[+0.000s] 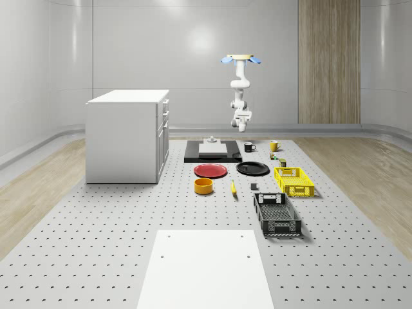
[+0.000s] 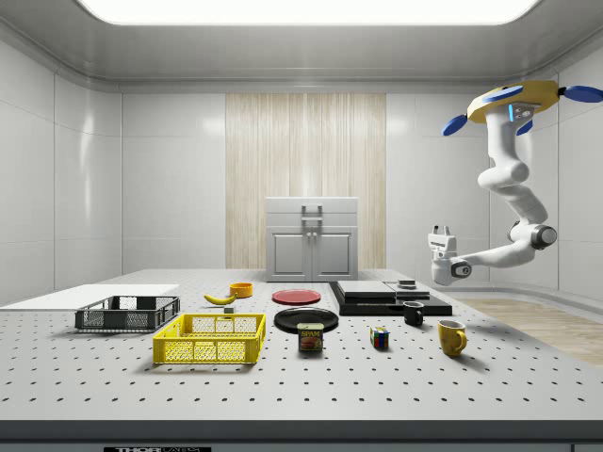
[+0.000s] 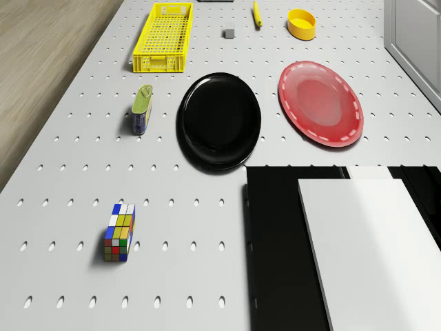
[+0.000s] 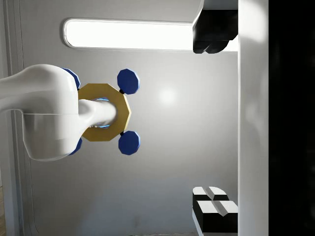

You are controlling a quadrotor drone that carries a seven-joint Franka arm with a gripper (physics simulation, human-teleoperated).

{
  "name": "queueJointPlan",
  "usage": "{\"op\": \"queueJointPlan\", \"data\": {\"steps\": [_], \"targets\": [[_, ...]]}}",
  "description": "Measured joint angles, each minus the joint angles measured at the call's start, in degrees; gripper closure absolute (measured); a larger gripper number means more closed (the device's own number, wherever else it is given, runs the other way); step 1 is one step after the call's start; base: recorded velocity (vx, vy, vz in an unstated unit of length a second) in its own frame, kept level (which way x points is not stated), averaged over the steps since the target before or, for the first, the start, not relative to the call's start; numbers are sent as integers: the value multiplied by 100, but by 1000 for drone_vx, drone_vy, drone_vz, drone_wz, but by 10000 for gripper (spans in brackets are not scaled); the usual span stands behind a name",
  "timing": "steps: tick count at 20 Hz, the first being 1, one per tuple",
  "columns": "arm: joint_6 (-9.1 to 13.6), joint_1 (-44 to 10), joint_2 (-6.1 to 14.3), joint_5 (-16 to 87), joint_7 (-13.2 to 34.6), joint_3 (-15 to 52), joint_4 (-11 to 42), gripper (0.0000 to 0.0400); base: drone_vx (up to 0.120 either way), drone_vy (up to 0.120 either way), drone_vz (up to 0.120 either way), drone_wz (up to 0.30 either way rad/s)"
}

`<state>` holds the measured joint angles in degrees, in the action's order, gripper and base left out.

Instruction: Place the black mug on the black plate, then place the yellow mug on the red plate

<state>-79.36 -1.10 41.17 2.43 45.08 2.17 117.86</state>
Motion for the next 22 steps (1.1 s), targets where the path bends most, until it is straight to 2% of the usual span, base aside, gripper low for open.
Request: {"op": "queueJointPlan", "data": {"steps": [4, 8, 10, 14, 17, 20, 22], "targets": [[-20, -56, 16, 254, 34, 181, 25, 0, 10, 0, 0, 0], [-46, -165, 40, 751, 100, 533, 88, 0, 120, 0, 0, 0], [-65, -254, 61, 1150, 156, 815, 158, 0, 20, 0, 0, 0], [-127, -544, 148, 2425, 352, 1696, 508, 0, 0, 0, -120, 0], [-202, -903, 291, 3913, 639, 2666, 1134, 0, 0, 0, -120, 0], [-244, -1430, 515, 5792, 1137, 3770, 2150, 0, 0, 0, -120, 0], [-181, -1903, 684, 7098, 1598, 4459, 2908, 0, 0, 0, -120, 0]]}}
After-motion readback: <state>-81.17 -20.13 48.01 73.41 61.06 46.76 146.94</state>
